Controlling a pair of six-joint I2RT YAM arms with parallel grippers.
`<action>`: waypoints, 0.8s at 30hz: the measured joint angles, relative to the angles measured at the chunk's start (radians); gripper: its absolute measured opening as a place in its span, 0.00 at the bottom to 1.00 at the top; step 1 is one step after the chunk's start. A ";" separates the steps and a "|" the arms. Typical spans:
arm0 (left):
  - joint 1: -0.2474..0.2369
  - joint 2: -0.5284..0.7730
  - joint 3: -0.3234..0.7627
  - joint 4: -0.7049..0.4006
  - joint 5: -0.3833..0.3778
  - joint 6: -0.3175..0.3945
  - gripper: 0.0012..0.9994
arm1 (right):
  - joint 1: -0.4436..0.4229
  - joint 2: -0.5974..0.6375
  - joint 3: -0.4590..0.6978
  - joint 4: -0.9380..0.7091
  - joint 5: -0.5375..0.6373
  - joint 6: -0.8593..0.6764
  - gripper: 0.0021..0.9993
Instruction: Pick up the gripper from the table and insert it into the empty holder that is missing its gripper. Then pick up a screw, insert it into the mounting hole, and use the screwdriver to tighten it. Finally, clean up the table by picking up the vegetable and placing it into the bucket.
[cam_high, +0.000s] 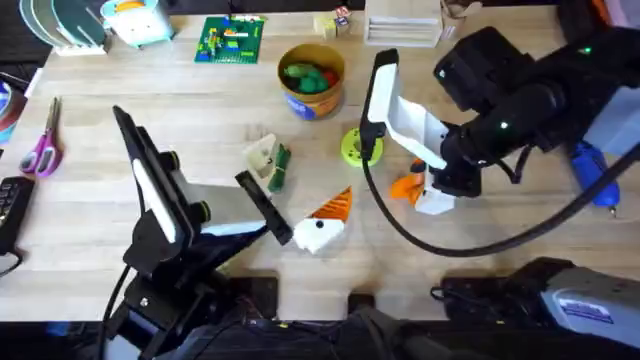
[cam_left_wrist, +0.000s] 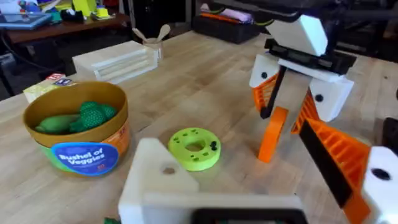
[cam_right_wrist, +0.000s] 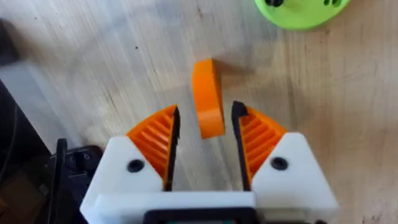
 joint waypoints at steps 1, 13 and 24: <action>0.000 0.000 0.000 0.000 0.000 0.000 0.99 | 0.000 0.000 0.000 0.001 0.000 -0.001 0.52; 0.000 0.000 0.000 0.000 0.000 0.000 0.99 | 0.000 0.000 0.000 0.008 -0.005 -0.007 0.01; 0.000 0.000 0.000 0.000 0.000 0.000 0.99 | -0.011 -0.132 0.048 0.013 -0.017 0.159 0.01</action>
